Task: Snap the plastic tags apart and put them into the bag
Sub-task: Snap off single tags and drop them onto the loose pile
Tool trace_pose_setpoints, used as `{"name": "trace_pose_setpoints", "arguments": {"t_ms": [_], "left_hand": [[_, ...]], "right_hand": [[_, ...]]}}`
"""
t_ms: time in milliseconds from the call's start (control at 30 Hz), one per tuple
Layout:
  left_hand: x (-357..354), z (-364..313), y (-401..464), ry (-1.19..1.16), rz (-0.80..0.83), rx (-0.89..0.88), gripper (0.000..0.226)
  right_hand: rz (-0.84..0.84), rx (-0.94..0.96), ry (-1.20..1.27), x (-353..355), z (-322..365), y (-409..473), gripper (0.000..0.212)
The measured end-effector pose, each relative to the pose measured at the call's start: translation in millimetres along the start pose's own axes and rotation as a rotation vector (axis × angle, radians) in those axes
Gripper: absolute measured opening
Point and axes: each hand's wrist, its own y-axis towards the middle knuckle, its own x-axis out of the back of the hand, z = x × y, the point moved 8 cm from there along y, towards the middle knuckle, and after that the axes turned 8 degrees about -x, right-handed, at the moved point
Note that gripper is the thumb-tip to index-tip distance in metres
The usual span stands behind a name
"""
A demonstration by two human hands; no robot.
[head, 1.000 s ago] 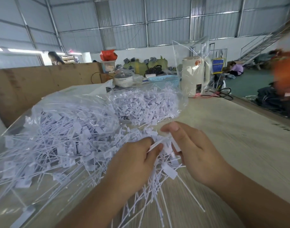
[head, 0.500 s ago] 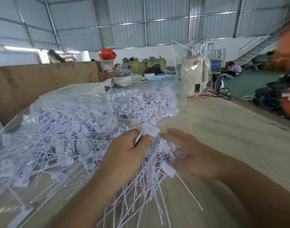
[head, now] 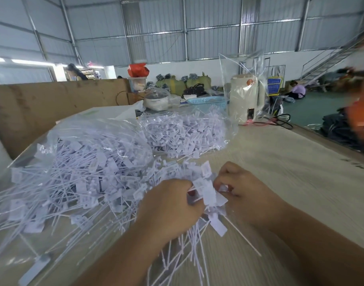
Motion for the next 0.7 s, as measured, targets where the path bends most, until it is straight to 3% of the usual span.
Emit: {"name": "trace_pose_setpoints", "arguments": {"t_ms": [133, 300, 533, 600, 700], "left_hand": [[0, -11, 0, 0.064, 0.026, -0.061, 0.042], [-1, -17, 1, 0.088, 0.027, -0.079, 0.024], [11, -21, 1, 0.153, -0.072, -0.089, 0.025], [13, -21, 1, 0.166, -0.096, -0.094, 0.016], [19, -21, 0, 0.125, -0.168, -0.113, 0.024]], "right_hand": [[-0.083, -0.018, 0.073, 8, 3, 3, 0.031], [-0.120, -0.032, 0.176, 12, 9, 1, 0.052], [-0.249, -0.177, 0.427, 19, -4, -2, 0.047], [-0.254, -0.230, 0.508, 16, -11, -2, 0.050], [-0.216, -0.325, 0.577, 8, -19, -2, 0.055]]}}
